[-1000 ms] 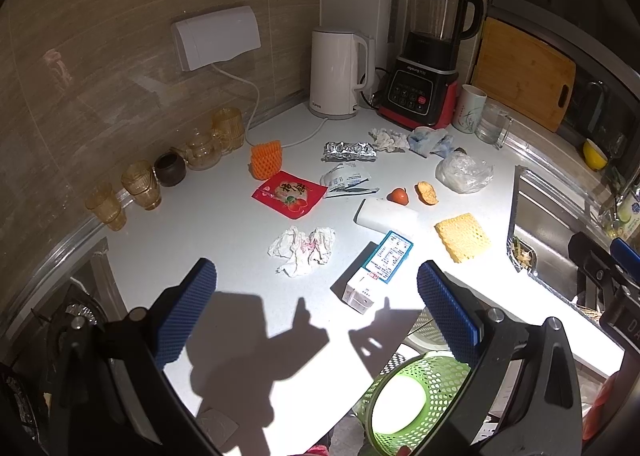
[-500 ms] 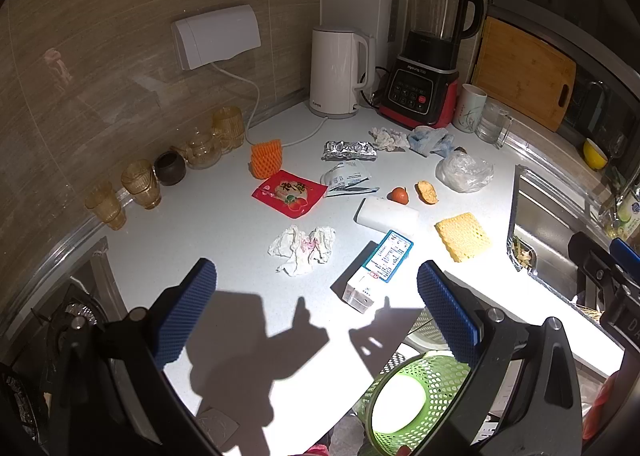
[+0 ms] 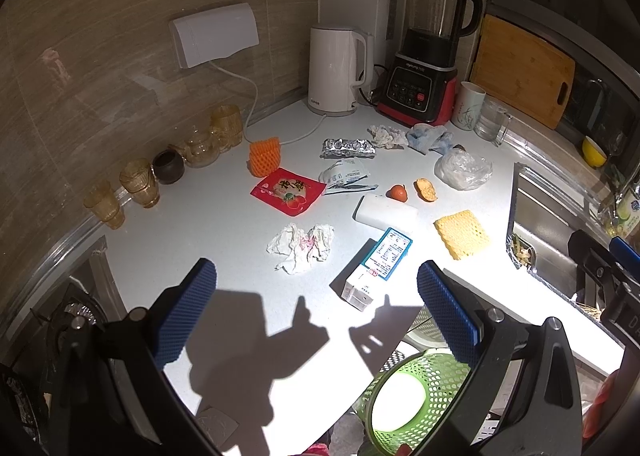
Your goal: Collect trash
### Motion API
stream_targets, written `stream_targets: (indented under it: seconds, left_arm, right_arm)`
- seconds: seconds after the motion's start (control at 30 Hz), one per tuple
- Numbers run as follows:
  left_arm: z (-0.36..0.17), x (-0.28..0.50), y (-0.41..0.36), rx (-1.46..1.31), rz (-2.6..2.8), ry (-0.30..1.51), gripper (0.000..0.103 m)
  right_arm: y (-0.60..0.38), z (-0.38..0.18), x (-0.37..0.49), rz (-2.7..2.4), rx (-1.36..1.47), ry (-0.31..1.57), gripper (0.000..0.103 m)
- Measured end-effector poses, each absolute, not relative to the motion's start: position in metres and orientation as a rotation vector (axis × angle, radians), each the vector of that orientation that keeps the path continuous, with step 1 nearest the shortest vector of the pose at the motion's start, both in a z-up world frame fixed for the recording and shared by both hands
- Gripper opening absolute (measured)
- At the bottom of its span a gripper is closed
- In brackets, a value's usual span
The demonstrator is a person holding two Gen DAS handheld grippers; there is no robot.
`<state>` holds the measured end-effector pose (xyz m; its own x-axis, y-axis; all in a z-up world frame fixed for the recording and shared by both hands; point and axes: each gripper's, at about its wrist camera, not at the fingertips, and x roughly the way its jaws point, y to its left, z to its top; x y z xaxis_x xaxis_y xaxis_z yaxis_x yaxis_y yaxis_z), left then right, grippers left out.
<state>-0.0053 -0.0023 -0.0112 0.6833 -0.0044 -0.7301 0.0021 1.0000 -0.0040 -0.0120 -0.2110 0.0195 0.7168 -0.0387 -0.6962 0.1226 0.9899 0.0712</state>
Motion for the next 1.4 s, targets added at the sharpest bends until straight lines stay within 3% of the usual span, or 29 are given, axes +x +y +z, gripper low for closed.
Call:
stream_targets:
  seconds: [1.0, 1.17, 1.4]
  left_arm:
    - [-0.023, -0.001, 0.002, 0.017, -0.147, 0.782, 0.096]
    - [-0.060, 0.007, -0.007, 0.170, -0.264, 0.715, 0.097]
    - [-0.116, 0.048, -0.032, 0.253, -0.389, 0.802, 0.097]
  right_arm:
    - [-0.228, 0.005, -0.010, -0.105, 0.148, 0.787, 0.101]
    - [-0.239, -0.018, -0.001, -0.101, 0.182, 0.825, 0.101]
    - [-0.263, -0.069, 0.011, -0.118, 0.225, 0.903, 0.101]
